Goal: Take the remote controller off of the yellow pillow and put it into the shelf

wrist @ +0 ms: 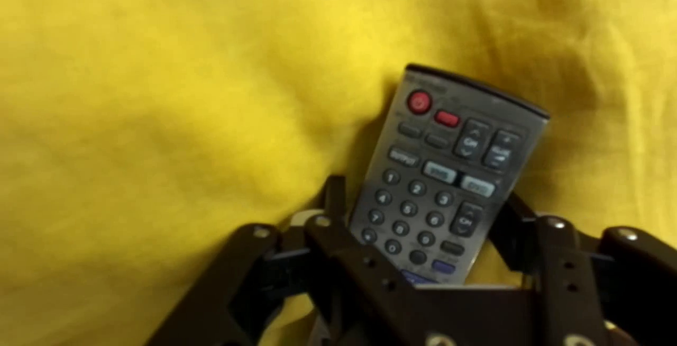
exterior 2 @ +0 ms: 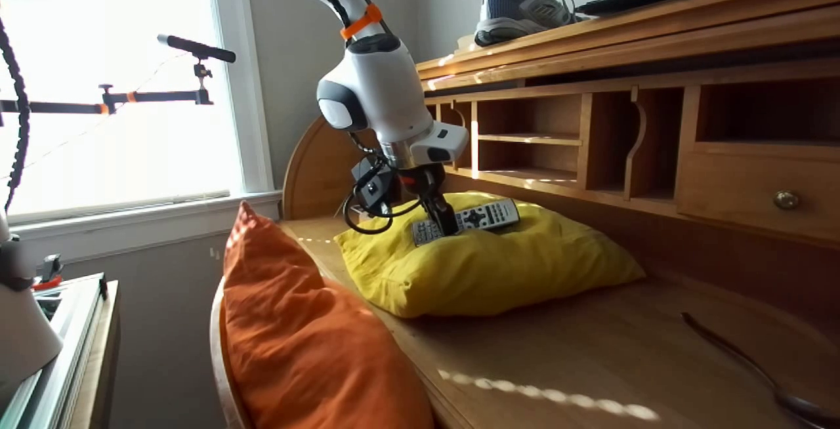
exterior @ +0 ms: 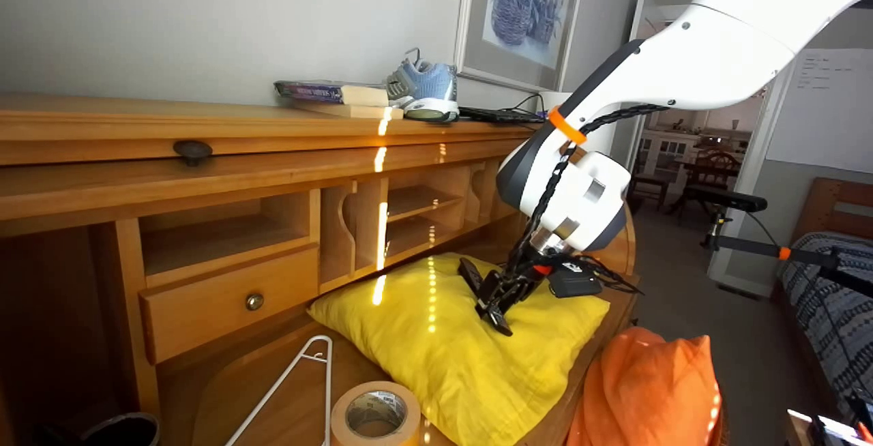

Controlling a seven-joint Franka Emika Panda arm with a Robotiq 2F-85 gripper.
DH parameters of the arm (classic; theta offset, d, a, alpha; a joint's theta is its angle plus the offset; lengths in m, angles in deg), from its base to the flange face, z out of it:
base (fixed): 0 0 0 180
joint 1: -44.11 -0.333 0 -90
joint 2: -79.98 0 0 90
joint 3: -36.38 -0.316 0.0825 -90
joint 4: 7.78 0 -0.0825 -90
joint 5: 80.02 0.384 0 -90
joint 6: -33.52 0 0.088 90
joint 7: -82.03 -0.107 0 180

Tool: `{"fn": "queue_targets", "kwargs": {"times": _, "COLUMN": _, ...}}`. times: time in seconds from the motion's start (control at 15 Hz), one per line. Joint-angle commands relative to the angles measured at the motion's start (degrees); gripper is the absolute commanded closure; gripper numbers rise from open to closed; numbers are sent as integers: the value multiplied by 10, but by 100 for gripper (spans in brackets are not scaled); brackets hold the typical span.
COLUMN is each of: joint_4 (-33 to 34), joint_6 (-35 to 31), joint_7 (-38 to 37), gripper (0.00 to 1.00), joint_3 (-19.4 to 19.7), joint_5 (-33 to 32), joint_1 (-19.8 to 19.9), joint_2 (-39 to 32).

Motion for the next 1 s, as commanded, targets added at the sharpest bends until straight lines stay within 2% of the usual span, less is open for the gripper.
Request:
{"fn": "queue_targets", "kwargs": {"times": 0.0, "joint_4": 11, "joint_6": -17, "joint_7": 35, "gripper": 12, "joint_3": -11, "joint_5": 33, "joint_1": 3, "joint_2": -6}}
{"fn": "queue_targets", "kwargs": {"times": 0.07, "joint_4": 11, "joint_6": -17, "joint_7": 38, "gripper": 11, "joint_3": -12, "joint_5": 35, "joint_1": 3, "joint_2": -4}}
{"fn": "queue_targets", "kwargs": {"times": 0.13, "joint_4": 11, "joint_6": -17, "joint_7": 40, "gripper": 21, "joint_3": -12, "joint_5": 36, "joint_1": 3, "joint_2": -3}}
{"fn": "queue_targets", "kwargs": {"times": 0.2, "joint_4": 12, "joint_6": -17, "joint_7": 42, "gripper": 48, "joint_3": -13, "joint_5": 38, "joint_1": 2, "joint_2": -2}}
{"fn": "queue_targets", "kwargs": {"times": 0.27, "joint_4": 12, "joint_6": -17, "joint_7": 43, "gripper": 46, "joint_3": -13, "joint_5": 38, "joint_1": 2, "joint_2": -1}}
{"fn": "queue_targets", "kwargs": {"times": 0.33, "joint_4": 11, "joint_6": -16, "joint_7": 46, "gripper": 49, "joint_3": -14, "joint_5": 39, "joint_1": 2, "joint_2": 2}}
{"fn": "queue_targets", "kwargs": {"times": 0.53, "joint_4": 10, "joint_6": -18, "joint_7": 50, "gripper": 70, "joint_3": -14, "joint_5": 37, "joint_1": 2, "joint_2": 4}}
{"fn": "queue_targets", "kwargs": {"times": 0.6, "joint_4": 10, "joint_6": -17, "joint_7": 50, "gripper": 71, "joint_3": -13, "joint_5": 36, "joint_1": 1, "joint_2": 5}}
{"fn": "queue_targets", "kwargs": {"times": 0.67, "joint_4": 9, "joint_6": -16, "joint_7": 51, "gripper": 78, "joint_3": -13, "joint_5": 36, "joint_1": 2, "joint_2": 8}}
{"fn": "queue_targets", "kwargs": {"times": 0.8, "joint_4": 5, "joint_6": -14, "joint_7": 49, "gripper": 96, "joint_3": -13, "joint_5": 33, "joint_1": 1, "joint_2": 14}}
{"fn": "queue_targets", "kwargs": {"times": 0.93, "joint_4": -2, "joint_6": -13, "joint_7": 50, "gripper": 100, "joint_3": -13, "joint_5": 31, "joint_1": -1, "joint_2": 25}}
